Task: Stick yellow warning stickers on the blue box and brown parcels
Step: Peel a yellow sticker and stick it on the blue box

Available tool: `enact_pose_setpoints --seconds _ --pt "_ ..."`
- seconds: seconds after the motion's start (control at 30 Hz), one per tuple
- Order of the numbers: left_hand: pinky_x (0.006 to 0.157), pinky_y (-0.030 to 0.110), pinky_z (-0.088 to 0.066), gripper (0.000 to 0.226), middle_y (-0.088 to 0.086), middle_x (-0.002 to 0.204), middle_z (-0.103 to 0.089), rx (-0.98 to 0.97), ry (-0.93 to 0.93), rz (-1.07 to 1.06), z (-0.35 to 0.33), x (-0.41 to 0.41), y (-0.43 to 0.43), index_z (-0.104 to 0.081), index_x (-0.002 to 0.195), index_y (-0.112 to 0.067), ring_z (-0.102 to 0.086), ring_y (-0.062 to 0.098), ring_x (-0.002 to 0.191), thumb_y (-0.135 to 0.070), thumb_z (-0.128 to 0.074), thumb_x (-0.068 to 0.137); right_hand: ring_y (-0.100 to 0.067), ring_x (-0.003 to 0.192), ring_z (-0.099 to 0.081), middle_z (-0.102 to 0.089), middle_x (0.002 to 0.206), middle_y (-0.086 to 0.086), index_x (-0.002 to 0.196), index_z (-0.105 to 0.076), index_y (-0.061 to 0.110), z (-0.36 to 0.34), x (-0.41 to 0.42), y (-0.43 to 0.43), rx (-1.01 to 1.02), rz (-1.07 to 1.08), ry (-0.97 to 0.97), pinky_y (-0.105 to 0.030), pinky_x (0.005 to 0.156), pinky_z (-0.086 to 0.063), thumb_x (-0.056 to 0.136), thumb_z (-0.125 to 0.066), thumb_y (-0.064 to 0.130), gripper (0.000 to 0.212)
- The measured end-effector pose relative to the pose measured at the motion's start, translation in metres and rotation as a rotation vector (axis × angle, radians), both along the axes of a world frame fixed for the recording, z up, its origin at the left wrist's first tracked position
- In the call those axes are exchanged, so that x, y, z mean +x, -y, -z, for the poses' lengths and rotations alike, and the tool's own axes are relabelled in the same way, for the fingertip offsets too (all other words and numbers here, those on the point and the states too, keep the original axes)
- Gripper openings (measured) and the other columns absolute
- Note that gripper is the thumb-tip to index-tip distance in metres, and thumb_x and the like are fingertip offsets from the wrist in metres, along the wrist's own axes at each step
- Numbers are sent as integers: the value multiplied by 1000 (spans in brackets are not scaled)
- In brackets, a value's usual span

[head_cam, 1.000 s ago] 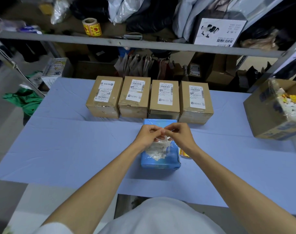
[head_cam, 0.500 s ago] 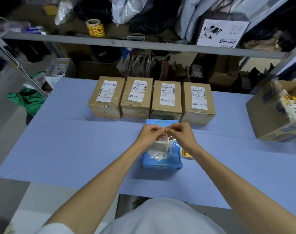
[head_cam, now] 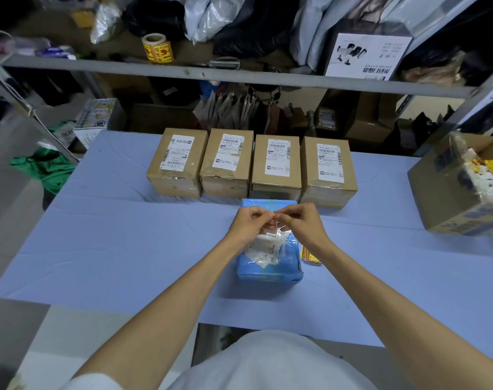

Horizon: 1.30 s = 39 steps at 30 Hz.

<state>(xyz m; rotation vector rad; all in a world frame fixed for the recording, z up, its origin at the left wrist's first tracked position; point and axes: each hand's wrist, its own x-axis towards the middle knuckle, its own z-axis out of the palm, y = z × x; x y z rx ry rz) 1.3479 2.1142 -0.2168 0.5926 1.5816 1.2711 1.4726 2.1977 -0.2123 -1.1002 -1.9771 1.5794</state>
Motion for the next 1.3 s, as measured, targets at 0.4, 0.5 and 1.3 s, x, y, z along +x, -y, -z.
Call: enact_pose_setpoints --seconds 0.4,0.5,1.3 --pt "63 16 -51 12 5 77 -68 34 -64 37 2 0 2 -64 93 -5 -67 12 69 -10 -54 95 -17 67 -68 -73 70 -4 75 -75 18 -1 1 2 -37 10 -21 -25 65 -57 85 -67 19 13" --pt "64 16 -52 11 8 78 -68 39 -106 64 3 -1 3 -63 95 -3 -68 12 70 -9 -54 95 -16 62 -65 -72 68 -9 73 -75 10 1 1 3 -40 24 -32 -30 64 -55 81 -73 23 15" --pt "68 24 -48 24 5 87 -61 -80 -27 25 12 -4 -6 -46 78 -16 -67 24 88 -20 -42 101 -23 63 -63 -66 76 -23 81 -67 -1 4 -5 -1 -206 255 -96 -27 54 -55 91 -58 10 17"
